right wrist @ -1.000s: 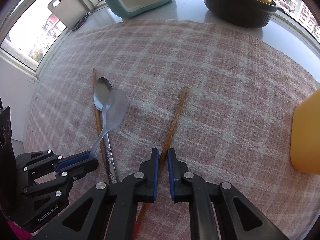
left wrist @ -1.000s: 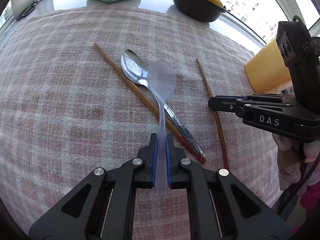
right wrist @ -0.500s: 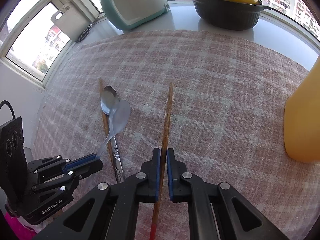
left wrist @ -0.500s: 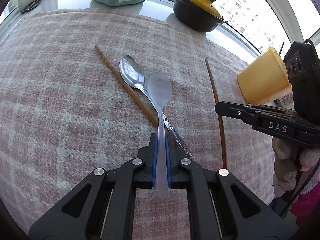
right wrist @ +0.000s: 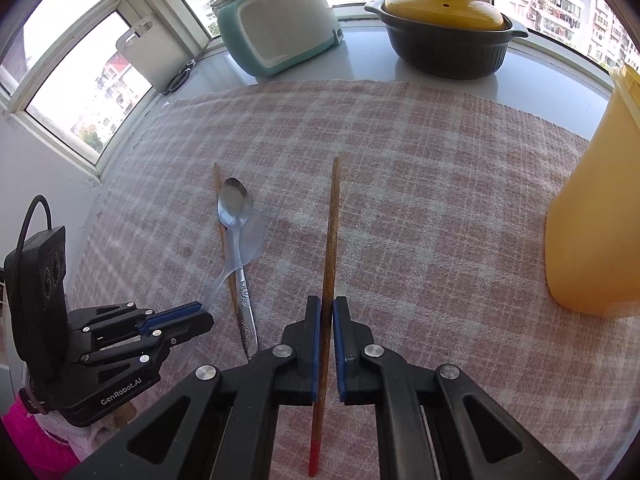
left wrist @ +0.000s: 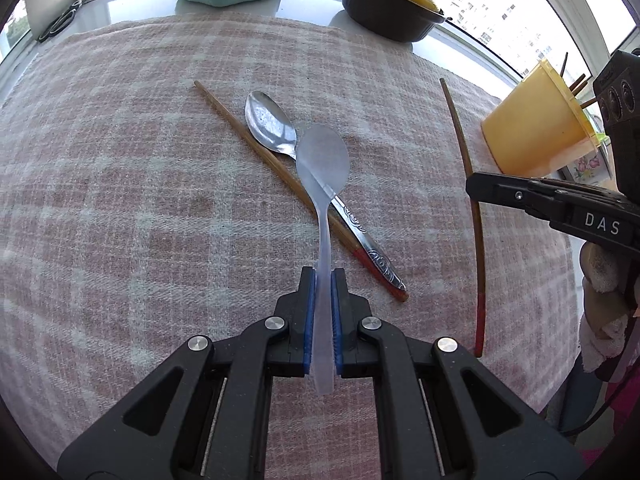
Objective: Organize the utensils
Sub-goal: 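Grasp the clear plastic spoon with the left tool while the right tool grasps a chopstick, then carry the plastic spoon and chopstick with both tools over the yellow caddy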
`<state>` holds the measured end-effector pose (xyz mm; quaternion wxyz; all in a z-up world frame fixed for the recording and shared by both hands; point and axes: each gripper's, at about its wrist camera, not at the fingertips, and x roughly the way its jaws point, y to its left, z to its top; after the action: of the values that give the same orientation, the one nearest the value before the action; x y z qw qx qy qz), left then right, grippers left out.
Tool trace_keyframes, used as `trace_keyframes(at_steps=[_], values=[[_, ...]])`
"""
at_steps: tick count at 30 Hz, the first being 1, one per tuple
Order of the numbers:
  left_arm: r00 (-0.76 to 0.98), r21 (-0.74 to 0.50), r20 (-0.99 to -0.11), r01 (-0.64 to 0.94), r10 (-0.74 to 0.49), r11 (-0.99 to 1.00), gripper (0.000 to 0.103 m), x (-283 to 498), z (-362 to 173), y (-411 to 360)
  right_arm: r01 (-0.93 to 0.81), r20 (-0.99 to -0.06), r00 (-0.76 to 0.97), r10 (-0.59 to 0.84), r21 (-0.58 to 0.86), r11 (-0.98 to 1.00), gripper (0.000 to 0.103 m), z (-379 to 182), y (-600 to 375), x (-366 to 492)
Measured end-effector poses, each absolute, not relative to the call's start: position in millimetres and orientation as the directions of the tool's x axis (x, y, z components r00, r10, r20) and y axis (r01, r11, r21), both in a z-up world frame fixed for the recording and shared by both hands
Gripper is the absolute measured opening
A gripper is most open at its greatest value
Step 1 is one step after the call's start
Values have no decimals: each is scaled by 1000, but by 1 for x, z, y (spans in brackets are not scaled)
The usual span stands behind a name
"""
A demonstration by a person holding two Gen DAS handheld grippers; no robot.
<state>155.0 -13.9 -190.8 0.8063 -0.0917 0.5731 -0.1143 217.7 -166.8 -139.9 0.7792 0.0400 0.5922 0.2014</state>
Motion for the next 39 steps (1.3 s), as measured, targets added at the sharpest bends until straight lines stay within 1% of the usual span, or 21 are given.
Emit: trace_keyframes(at_steps=[2,4,6,7,10,12,18,19,20,21,23,28,39], values=[[295,-273,-911,96,-289,957,5,151,-192,-13,-271,-907,220,360,298,915,4,-139,-167,216],[283,-258,-919,91,-274,962,8,151,-191,-12,-275,-906,220,362,298,914,3,-138,-166,216],[290,-258,-917,97,-275,961,25,153,-188,-11,-279,-906,221,361,296,914,4,-137,-166,216],[298,-251,-916,100,-270,963,26,155,-186,-12,-280,-906,222,360,294,914,3,-136,-165,217],[295,-247,-916,121,-272,962,26,164,-185,-15,-283,-907,220,358,292,914,3,-136,-164,217],[284,-224,-925,129,-253,966,26,171,-189,-19,-283,-908,219,357,291,914,3,-137,-164,218],[258,-234,-931,116,-257,965,26,186,-198,-21,-285,-907,216,360,294,912,3,-136,-163,217],[260,-229,-932,117,-252,966,26,187,-198,-22,-287,-908,217,359,293,912,3,-136,-162,217],[262,-222,-933,120,-246,968,22,189,-198,-23,-288,-908,216,358,291,912,3,-137,-162,217],[263,-213,-935,122,-239,969,11,190,-198,-24,-288,-909,216,356,289,913,3,-137,-162,218],[264,-217,-934,111,-239,970,6,192,-199,-23,-287,-909,216,355,289,913,3,-137,-161,218],[295,-294,-910,30,-290,955,5,186,-196,-8,-287,-906,221,361,293,912,3,-136,-162,217],[396,-376,-857,-45,-329,925,4,161,-171,13,-282,-897,246,367,297,912,3,-126,-171,213]])
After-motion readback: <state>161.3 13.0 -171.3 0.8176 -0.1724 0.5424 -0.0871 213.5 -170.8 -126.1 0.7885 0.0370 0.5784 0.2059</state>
